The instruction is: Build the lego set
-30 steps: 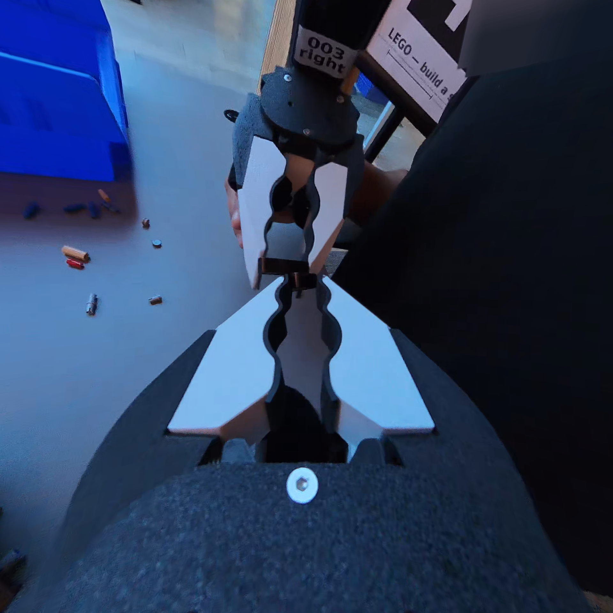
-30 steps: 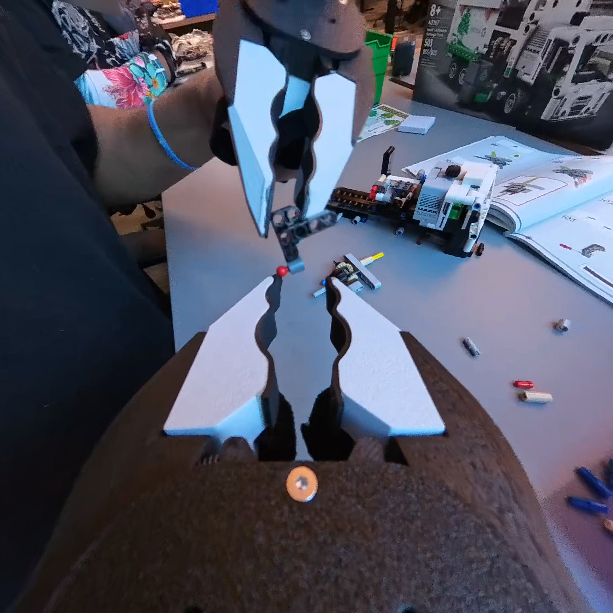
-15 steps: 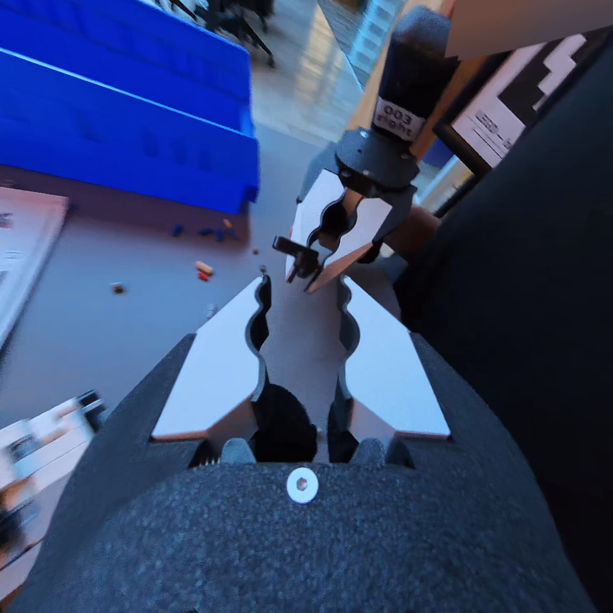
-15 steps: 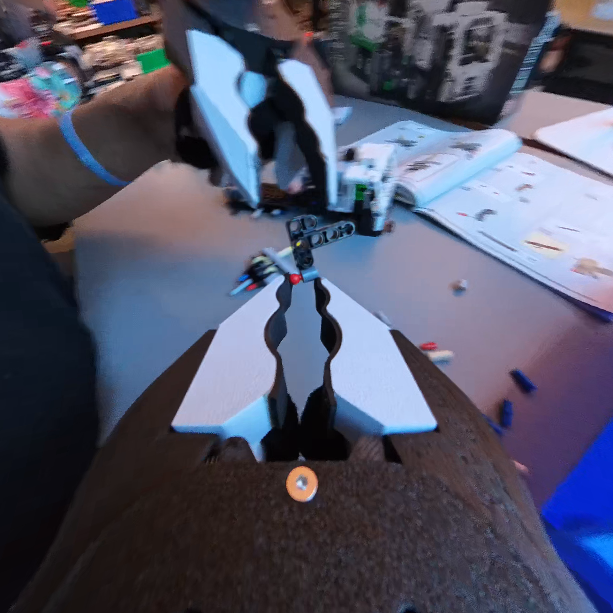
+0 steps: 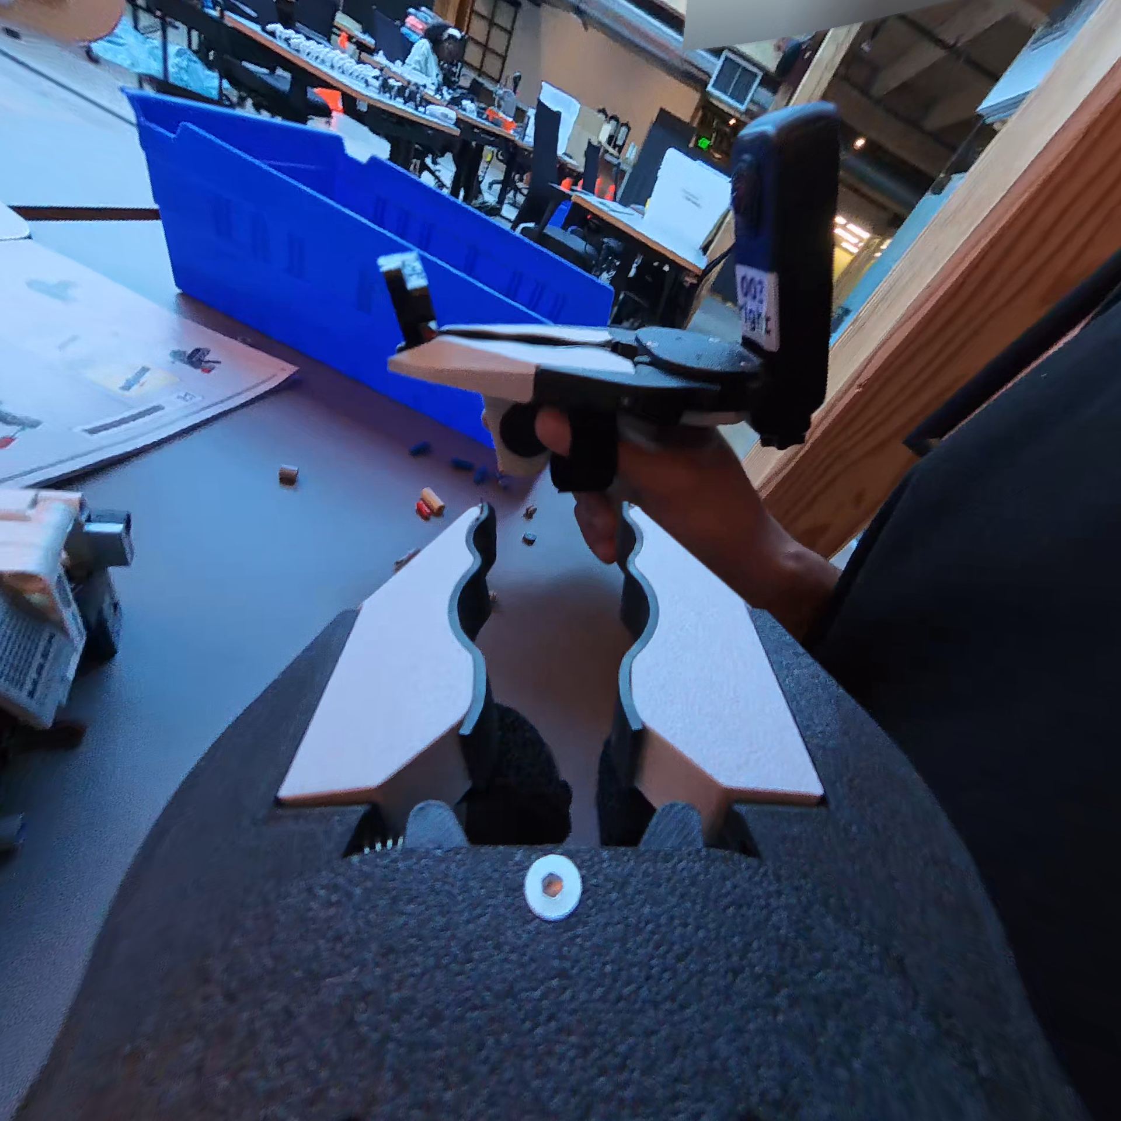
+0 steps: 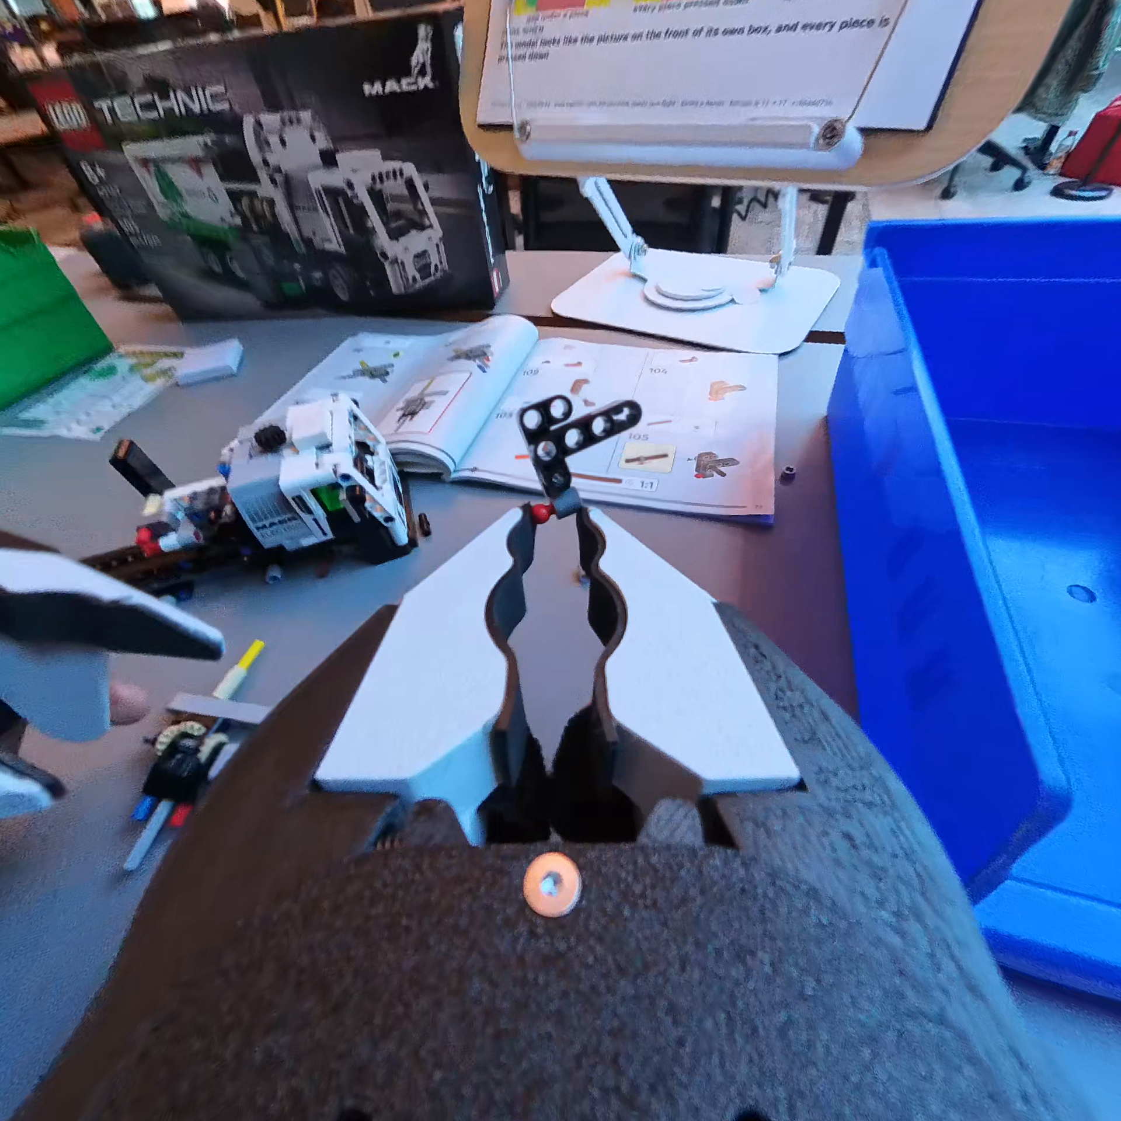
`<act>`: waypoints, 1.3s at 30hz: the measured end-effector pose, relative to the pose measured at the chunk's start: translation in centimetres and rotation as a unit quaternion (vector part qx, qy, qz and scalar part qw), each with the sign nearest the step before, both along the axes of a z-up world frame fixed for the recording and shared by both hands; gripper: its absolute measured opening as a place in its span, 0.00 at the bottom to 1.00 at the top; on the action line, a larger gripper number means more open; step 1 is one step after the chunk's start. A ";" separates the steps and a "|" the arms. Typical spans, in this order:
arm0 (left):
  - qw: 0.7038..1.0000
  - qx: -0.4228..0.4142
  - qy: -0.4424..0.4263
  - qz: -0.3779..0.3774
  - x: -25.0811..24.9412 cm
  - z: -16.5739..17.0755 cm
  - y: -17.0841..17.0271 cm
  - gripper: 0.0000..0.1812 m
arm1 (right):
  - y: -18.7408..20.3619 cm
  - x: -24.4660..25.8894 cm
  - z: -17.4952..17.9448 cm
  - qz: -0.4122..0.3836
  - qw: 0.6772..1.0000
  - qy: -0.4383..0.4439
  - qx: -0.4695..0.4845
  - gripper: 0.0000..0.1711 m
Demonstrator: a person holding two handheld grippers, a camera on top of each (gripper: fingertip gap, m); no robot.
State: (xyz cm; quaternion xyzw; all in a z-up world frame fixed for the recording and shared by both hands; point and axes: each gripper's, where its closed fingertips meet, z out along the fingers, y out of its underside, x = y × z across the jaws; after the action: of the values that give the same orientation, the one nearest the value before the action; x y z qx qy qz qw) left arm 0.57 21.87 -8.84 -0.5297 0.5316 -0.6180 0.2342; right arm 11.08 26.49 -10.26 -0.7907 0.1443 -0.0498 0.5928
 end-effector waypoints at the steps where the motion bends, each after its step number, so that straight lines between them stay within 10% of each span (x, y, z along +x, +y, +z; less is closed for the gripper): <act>1: 1.000 0.005 0.005 0.007 -0.2 -0.2 0.1 0.20 | -0.1 0.1 0.2 -0.005 1.000 0.003 0.005 0.08; 11: 0.996 0.065 0.025 0.060 -2.0 -0.8 1.6 0.20 | -1.2 -2.5 -0.8 0.084 0.994 0.024 -0.062 0.08; 19: 0.978 0.134 0.065 0.147 -7.7 -1.9 4.9 0.19 | -7.0 -12.3 -6.6 0.294 0.898 0.023 -0.327 0.08; 32: 0.922 0.202 0.135 0.301 -20.3 -3.4 13.0 0.13 | -7.8 -12.7 -8.8 0.241 0.866 -0.032 -0.437 0.08; 39: 0.888 0.175 0.238 0.352 -26.2 -6.5 18.6 0.13 | -6.7 -12.3 -7.2 0.216 0.903 -0.015 -0.371 0.15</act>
State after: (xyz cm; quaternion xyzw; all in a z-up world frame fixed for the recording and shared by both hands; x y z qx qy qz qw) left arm -25.64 40.51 -15.30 -0.7633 0.4500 -0.2475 0.3920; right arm -1.25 19.78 -17.43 -0.9644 -0.0682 0.0180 0.2547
